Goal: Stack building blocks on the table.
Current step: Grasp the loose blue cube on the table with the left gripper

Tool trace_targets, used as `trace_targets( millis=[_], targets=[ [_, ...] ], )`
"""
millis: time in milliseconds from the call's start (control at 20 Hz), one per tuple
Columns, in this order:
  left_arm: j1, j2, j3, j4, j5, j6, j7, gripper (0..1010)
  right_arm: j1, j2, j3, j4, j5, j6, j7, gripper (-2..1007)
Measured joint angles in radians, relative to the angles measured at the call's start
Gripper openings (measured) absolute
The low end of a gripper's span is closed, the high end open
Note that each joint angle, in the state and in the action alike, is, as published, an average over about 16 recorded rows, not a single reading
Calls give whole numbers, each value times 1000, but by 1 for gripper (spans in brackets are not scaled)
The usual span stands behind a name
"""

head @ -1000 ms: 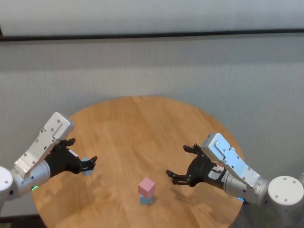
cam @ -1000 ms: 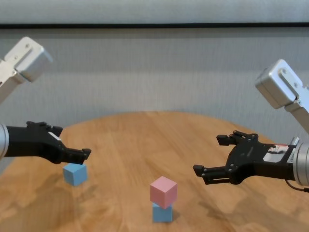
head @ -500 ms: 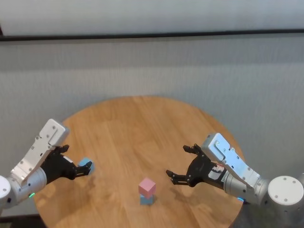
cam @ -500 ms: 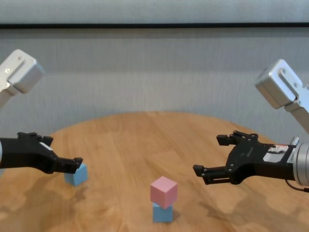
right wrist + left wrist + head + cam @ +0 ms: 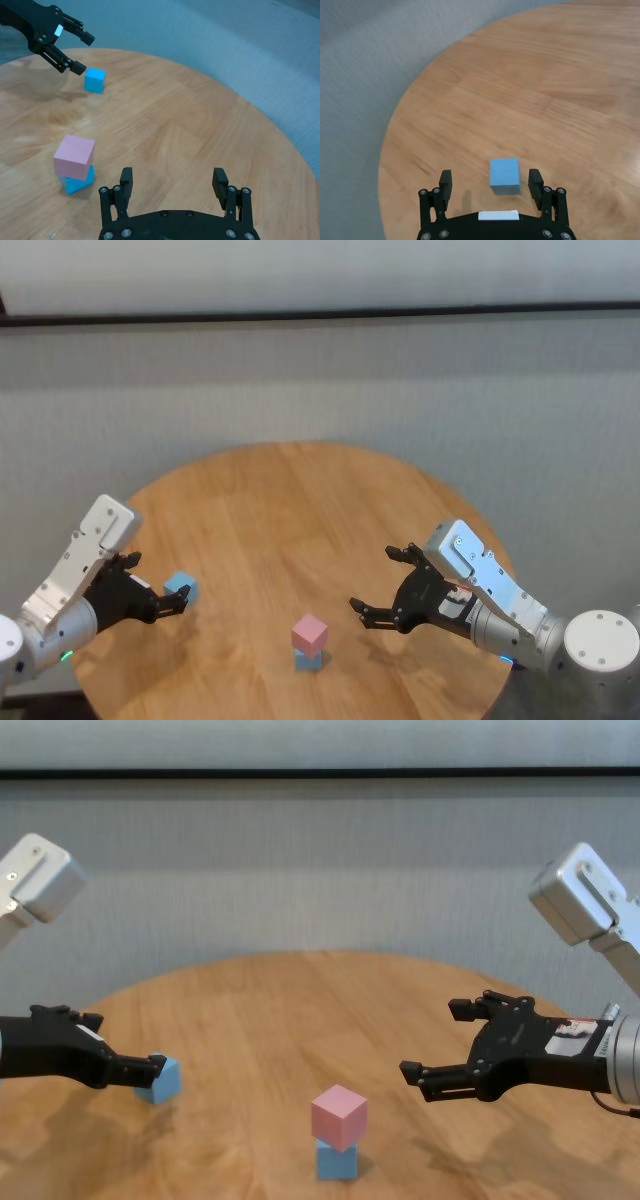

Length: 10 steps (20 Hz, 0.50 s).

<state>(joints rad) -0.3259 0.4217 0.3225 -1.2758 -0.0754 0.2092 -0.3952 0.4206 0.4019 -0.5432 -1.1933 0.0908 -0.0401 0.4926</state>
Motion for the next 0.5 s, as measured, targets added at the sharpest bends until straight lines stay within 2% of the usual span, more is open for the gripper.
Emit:
trace_targets(
  millis=[500],
  targets=[
    [-5,-15,1,20,-9,6,-20,1002,0,0,0,0,0,0,0,1001]
  ],
)
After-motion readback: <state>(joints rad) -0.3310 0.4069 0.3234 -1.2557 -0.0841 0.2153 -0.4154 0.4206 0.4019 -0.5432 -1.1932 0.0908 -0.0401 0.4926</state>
